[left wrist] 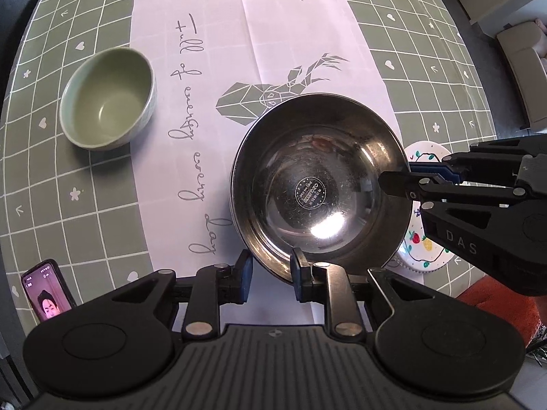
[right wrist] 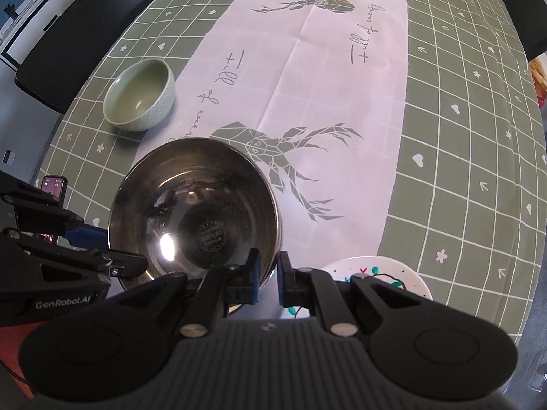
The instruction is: Organize plates and bowls
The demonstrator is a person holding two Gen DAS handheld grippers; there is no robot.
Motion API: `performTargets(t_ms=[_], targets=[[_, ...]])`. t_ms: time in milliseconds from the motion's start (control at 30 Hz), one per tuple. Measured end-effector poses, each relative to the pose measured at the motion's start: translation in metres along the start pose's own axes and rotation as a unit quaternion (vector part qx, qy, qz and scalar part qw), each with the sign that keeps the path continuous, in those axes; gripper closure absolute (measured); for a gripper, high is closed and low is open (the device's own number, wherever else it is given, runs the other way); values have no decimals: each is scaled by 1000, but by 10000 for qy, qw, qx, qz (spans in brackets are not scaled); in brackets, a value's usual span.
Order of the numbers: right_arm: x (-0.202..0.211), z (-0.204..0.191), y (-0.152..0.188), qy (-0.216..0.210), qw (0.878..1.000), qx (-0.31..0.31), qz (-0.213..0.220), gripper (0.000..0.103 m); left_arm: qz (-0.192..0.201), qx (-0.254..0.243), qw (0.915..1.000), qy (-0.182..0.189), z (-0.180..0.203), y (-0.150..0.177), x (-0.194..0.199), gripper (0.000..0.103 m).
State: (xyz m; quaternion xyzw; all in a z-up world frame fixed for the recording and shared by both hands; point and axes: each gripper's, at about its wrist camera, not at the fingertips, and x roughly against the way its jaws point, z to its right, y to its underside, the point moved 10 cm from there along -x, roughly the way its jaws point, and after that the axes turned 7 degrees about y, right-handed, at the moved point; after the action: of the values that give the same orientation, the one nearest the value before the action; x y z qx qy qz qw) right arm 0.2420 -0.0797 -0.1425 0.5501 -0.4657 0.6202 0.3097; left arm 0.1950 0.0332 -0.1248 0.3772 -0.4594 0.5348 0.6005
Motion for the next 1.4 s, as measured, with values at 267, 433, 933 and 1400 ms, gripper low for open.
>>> performTargets(t_ms=[267,433,933,1400], targets=[[14,3,-3,183,9994,135,266,83,249,-261,9993,-24,3,0,20,74],[31,4,-9,181,9978,137,621,76,843,-856,9927,-110,10,-5,45,74],[55,-32,-44,-289,9871,-332,1539,62,2742,-1306,9477,-977,-57,-26,115,70],[6,-86,-94,-144,9927,-281,1166,63,2459,-1081,9599,-801,-145,-43,88,60]])
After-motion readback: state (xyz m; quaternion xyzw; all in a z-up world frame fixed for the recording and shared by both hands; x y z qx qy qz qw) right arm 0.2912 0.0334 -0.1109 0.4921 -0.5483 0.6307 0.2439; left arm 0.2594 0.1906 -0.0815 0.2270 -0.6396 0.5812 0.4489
